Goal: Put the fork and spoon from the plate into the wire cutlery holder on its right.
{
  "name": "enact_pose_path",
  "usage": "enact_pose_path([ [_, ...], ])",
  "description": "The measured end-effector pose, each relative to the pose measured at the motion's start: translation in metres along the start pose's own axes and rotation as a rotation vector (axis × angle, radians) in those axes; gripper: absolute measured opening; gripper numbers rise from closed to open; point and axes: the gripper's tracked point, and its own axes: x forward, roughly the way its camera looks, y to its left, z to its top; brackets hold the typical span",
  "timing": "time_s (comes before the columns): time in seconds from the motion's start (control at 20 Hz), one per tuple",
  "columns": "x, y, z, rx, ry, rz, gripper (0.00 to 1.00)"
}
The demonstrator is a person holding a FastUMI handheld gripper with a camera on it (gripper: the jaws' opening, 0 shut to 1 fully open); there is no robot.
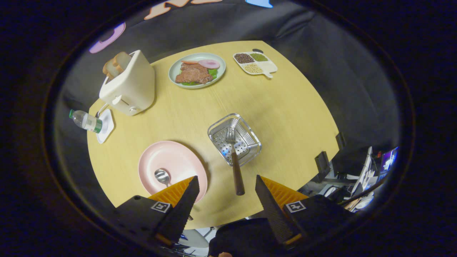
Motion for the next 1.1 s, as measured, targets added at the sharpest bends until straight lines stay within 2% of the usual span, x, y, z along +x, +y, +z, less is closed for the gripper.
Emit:
enact_pose_path([
  [0.5,-0.04,0.04,-0.026,-0.115,-0.125,0.01,1.0],
  [0.75,-0.044,0.083,-0.043,-0.207,-0.259,0.075,1.0],
  [1.0,-0.022,0.119,-0.077,-0.267,-0.378,0.173,1.0],
  [1.1,-0.015,0.128,-0.086,-0.294,-0.423,0.188,1.0],
])
